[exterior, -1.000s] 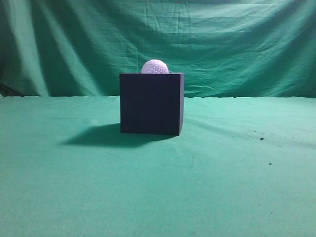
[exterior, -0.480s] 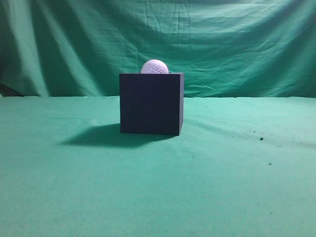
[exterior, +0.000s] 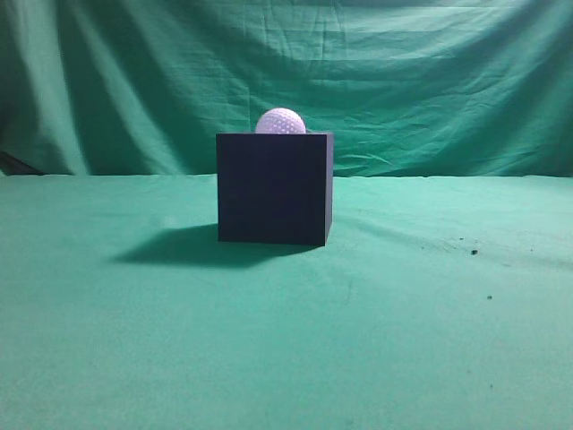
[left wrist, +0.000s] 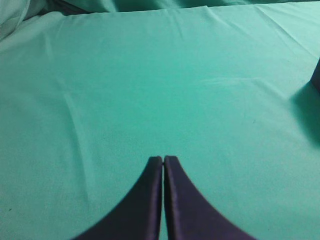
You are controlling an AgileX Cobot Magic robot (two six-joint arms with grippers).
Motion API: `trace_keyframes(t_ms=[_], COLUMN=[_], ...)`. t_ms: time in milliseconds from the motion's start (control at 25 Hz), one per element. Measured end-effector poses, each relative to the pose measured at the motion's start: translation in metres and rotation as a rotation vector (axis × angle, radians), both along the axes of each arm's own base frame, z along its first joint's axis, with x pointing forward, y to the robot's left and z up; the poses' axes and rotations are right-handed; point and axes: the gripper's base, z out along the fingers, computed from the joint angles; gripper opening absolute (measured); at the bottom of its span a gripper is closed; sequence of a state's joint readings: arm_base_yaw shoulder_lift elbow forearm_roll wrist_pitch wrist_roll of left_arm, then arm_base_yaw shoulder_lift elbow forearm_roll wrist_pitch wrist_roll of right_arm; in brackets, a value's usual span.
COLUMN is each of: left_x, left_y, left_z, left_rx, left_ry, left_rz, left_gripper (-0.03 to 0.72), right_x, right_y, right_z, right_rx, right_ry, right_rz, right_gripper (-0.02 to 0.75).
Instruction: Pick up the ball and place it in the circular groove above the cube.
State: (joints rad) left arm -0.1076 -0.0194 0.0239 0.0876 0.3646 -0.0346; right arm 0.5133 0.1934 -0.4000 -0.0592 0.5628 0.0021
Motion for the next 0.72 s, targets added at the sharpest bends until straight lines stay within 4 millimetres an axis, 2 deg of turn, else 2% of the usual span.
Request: trace_keyframes(t_ms=[240,440,520,720], left_x=[0.0,0.0,0.0,0.0], left_y=[0.0,0.0,0.0,0.0], left_z=[0.0,0.0,0.0,0.0], left_rx=[0.0,0.0,0.0,0.0], left_ry=[0.0,0.0,0.0,0.0], left_rz=[0.0,0.0,0.0,0.0], left_gripper=[0.0,0.0,0.0,0.0], right_x=[0.0,0.006,0.007,0.006], right_y=[-0.013,-0.016,-0.017,-0.019], right_z=[-0.053,-0.097,-0.107,-0.112], right_rx=[0.055,0.084,0.092,0.082], right_ry=[-0.109,-0.025,0.008,0.045], right_rz=[-0.27,-0.377,-0.401,-0.439], right_gripper=[0.0,0.0,0.0,0.0])
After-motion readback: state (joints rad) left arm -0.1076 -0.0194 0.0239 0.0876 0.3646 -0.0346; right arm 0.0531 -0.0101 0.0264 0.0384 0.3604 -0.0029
